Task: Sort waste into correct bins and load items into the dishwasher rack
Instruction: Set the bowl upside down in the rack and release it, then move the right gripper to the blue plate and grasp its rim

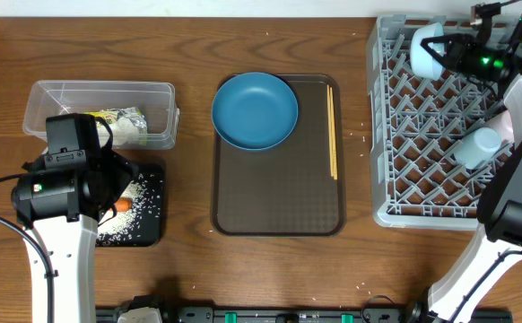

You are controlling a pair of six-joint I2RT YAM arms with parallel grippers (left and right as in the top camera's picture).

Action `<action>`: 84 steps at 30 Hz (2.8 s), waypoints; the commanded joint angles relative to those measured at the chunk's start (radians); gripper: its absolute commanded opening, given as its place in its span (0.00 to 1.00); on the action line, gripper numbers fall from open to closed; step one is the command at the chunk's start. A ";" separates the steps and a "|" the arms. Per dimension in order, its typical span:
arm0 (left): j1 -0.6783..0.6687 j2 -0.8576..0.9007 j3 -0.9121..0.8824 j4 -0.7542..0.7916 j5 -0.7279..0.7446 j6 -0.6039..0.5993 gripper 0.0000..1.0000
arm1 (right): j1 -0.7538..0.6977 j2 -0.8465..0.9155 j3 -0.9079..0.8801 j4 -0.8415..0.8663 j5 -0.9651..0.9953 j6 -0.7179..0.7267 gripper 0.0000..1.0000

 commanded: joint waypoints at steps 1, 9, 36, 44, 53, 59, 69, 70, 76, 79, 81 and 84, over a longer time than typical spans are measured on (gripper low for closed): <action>0.005 0.002 -0.003 -0.003 -0.012 -0.016 0.98 | -0.031 0.030 0.008 0.012 -0.023 0.050 0.01; 0.005 0.002 -0.003 -0.003 -0.012 -0.016 0.98 | -0.119 0.029 0.008 0.000 -0.029 0.101 0.01; 0.005 0.002 -0.003 -0.003 -0.012 -0.016 0.98 | -0.202 -0.398 0.012 -0.444 0.559 0.106 0.54; 0.005 0.002 -0.003 -0.003 -0.012 -0.016 0.98 | -0.024 -0.659 0.012 -0.457 0.577 0.069 0.53; 0.005 0.002 -0.003 -0.003 -0.012 -0.016 0.98 | 0.426 -0.629 0.012 -0.439 0.758 0.025 0.58; 0.005 0.002 -0.003 -0.003 -0.012 -0.016 0.98 | 0.728 -0.411 0.012 -0.330 0.842 -0.134 0.60; 0.005 0.002 -0.003 -0.003 -0.012 -0.016 0.98 | 0.970 0.011 0.012 -0.206 0.958 -0.315 0.66; 0.005 0.002 -0.003 -0.003 -0.012 -0.016 0.98 | 0.983 0.035 0.012 -0.205 0.977 -0.315 0.66; 0.005 0.002 -0.003 -0.003 -0.012 -0.016 0.98 | 1.023 0.090 0.012 -0.216 0.992 -0.322 0.65; 0.005 0.002 -0.003 -0.003 -0.012 -0.016 0.98 | 1.031 0.090 0.012 -0.227 0.961 -0.322 0.64; 0.005 0.002 -0.003 -0.003 -0.012 -0.016 0.98 | 1.033 0.090 0.012 -0.237 0.956 -0.322 0.64; 0.005 0.002 -0.003 -0.003 -0.012 -0.016 0.98 | 1.032 0.087 0.013 -0.253 0.957 -0.317 0.67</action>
